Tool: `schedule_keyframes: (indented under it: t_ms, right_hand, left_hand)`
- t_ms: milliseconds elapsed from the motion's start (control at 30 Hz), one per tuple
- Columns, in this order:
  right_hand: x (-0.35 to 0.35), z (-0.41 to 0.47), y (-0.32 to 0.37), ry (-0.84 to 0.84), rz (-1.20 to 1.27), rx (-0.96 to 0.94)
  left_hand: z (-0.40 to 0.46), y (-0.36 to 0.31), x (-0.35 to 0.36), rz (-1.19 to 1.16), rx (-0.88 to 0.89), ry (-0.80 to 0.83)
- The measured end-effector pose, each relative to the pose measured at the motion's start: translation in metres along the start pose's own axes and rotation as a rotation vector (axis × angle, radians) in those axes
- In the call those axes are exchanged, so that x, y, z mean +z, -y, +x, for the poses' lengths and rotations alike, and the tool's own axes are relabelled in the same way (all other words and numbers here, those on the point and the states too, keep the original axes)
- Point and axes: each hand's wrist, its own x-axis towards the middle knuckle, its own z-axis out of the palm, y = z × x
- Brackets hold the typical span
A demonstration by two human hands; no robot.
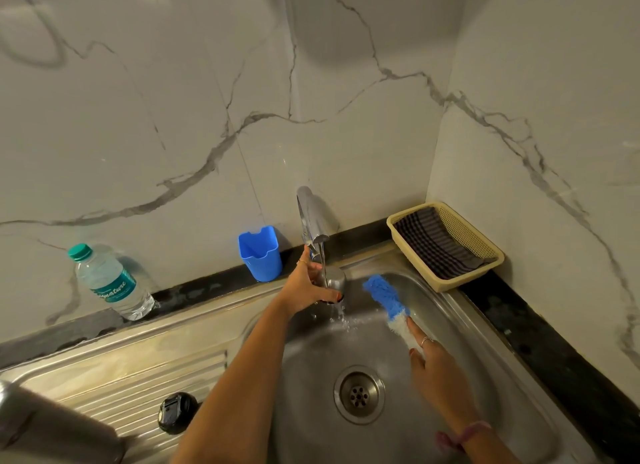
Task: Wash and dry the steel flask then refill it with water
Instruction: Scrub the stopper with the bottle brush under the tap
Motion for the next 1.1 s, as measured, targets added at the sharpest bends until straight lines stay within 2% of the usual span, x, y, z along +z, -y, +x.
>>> schedule_keyframes:
  t_ms: [167, 433, 567, 833, 1100]
  right_hand:
    - [0.001, -0.002, -0.005, 0.015, -0.006, 0.022]
    - [0.005, 0.004, -0.002, 0.002, 0.01, 0.001]
    - [0.007, 0.008, -0.001, 0.011, -0.003, -0.018]
    - [0.002, 0.009, 0.0, 0.044, -0.025, -0.056]
    - [-0.008, -0.002, 0.003, 0.138, -0.075, -0.107]
  left_hand:
    - [0.0, -0.002, 0.003, -0.04, -0.057, 0.065]
    - [0.005, -0.009, 0.006, 0.034, -0.089, 0.13]
    - [0.004, -0.008, 0.006, 0.053, -0.06, 0.091]
    - [-0.027, -0.001, 0.031, 0.232, 0.059, -0.05]
    - [-0.082, 0.038, 0.064, 0.305, 0.018, -0.137]
